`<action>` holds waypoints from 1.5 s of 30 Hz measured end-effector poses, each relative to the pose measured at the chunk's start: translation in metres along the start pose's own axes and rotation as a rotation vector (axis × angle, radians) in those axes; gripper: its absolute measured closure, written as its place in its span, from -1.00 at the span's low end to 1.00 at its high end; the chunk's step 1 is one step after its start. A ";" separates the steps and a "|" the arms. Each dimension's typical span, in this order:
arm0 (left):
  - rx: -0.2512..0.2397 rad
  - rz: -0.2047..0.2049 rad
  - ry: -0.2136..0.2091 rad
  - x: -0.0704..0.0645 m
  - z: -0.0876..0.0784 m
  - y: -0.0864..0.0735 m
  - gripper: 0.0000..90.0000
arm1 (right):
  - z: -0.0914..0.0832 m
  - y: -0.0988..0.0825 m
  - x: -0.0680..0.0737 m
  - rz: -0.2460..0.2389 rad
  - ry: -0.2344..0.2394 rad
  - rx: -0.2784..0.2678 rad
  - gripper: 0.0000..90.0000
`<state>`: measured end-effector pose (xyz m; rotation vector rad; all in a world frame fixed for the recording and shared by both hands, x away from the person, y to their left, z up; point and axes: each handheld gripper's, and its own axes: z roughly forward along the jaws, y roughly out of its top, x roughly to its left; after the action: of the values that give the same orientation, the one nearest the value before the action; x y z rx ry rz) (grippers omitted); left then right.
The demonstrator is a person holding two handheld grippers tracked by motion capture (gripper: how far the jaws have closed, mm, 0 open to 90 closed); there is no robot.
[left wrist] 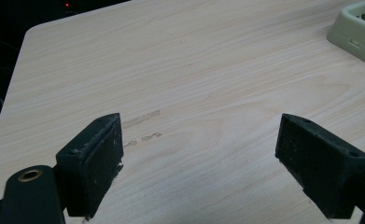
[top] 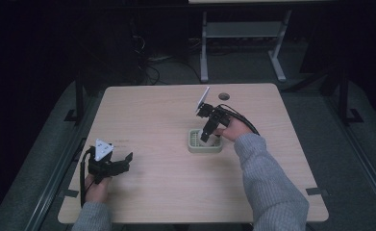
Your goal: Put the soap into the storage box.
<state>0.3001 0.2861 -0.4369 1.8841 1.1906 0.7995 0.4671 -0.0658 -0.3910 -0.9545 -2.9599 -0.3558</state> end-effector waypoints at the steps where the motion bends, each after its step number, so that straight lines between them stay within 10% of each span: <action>1: 0.001 0.000 0.000 0.000 0.000 0.000 -0.67 | -0.002 -0.001 0.000 -0.003 -0.006 -0.005 -0.50; 45: 0.008 0.020 -0.007 -0.003 0.001 0.000 -0.67 | -0.024 -0.061 0.001 0.033 0.022 -0.076 -0.49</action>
<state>0.2996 0.2828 -0.4379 1.9066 1.1747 0.7992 0.4297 -0.1191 -0.3807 -0.9985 -2.9265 -0.4780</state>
